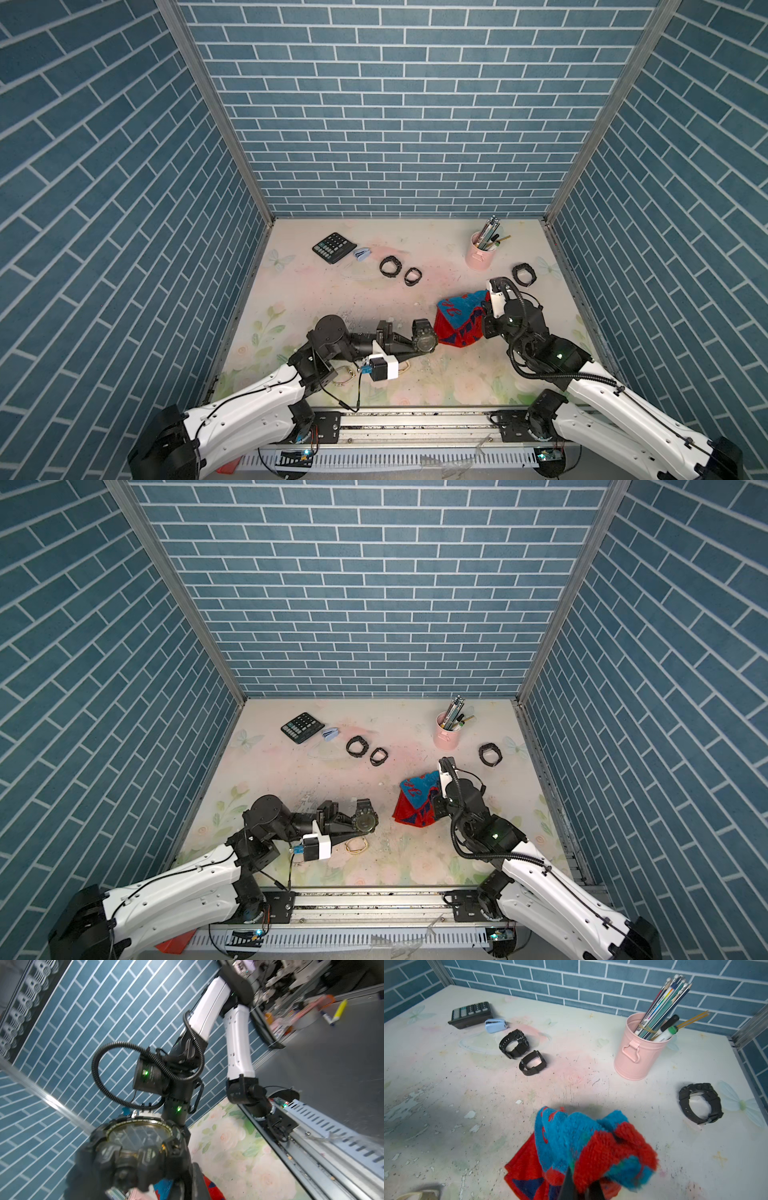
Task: Wipe the watch dial
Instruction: Place the watch at the center of the board.
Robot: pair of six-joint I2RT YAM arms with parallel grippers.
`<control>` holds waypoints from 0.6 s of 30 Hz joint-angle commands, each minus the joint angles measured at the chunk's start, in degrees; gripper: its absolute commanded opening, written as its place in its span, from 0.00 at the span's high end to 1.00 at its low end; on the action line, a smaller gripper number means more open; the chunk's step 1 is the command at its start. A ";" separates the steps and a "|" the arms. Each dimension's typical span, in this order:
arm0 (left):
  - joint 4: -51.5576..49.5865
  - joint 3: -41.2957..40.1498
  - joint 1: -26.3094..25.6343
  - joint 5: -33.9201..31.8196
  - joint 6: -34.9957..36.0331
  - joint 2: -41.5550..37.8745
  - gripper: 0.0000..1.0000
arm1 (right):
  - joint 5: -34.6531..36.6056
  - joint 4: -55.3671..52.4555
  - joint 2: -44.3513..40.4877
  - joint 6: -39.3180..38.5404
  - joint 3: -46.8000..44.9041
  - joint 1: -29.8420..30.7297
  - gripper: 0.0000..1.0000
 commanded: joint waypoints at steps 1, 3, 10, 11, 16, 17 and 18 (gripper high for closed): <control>-9.16 4.97 -2.62 5.72 5.49 -1.15 1.00 | 4.09 4.49 -1.86 0.29 -0.83 -0.32 1.00; -9.16 5.50 -3.29 6.00 5.22 -1.27 1.00 | 4.09 5.45 -2.54 0.32 -1.48 -0.34 1.00; -7.86 5.22 -3.70 4.80 4.76 -0.56 1.00 | 3.67 7.33 -2.60 0.13 -2.70 -0.42 1.00; -7.49 5.08 -3.70 4.78 4.65 -0.35 1.00 | 3.32 7.20 -2.41 -0.08 -2.45 -0.38 1.00; -4.61 4.01 -3.69 3.35 3.78 0.95 1.00 | 3.64 7.88 -2.15 -0.64 -3.11 -0.42 1.00; -4.47 4.01 -3.77 2.58 3.17 1.08 1.00 | 3.62 8.00 -2.12 -0.12 -3.24 -0.42 1.00; -4.44 3.97 -3.77 1.91 2.85 1.14 1.00 | 3.28 7.98 -2.15 0.01 -3.14 -0.45 1.00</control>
